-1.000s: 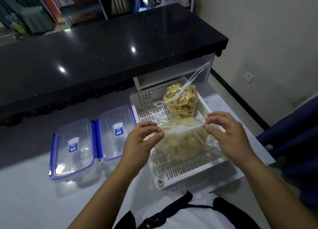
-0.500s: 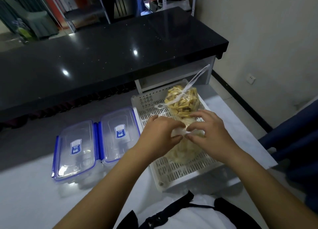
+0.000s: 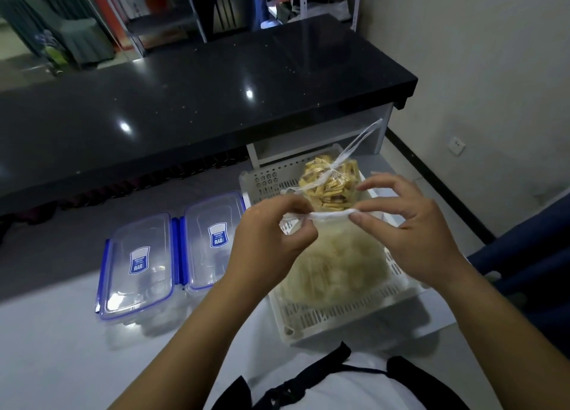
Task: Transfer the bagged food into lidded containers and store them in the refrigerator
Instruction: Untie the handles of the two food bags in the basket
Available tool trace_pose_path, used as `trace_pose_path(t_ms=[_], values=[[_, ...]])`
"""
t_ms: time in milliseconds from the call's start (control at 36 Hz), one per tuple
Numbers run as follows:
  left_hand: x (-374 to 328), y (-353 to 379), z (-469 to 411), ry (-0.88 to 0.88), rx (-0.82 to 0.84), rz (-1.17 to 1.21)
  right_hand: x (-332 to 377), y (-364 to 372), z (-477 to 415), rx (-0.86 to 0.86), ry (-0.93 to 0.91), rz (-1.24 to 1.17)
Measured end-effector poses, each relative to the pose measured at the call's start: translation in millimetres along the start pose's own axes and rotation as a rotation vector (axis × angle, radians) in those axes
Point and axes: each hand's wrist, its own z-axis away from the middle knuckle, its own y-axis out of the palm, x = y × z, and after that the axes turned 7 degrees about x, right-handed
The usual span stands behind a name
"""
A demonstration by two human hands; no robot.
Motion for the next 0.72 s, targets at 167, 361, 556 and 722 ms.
trace_pose_path(t_ms=[167,361,556,722], values=[[39.5,12.7,24.3,-0.335,0.115,0.043,-38.8,2.6,16.4,0.126,0.258,-0.028],[32.4,14.9,26.1,-0.179,0.128,0.064,-22.9,15.6,16.3,0.238,0.121,-0.033],[18.1,3.7,13.9,-0.076,0.069,-0.006,-2.7,29.7,-8.9,0.254,0.056,0.163],[33.4,-12.9,14.2,-0.140,0.012,0.119,-6.5,2.0,-8.9,0.262,0.116,-0.131]])
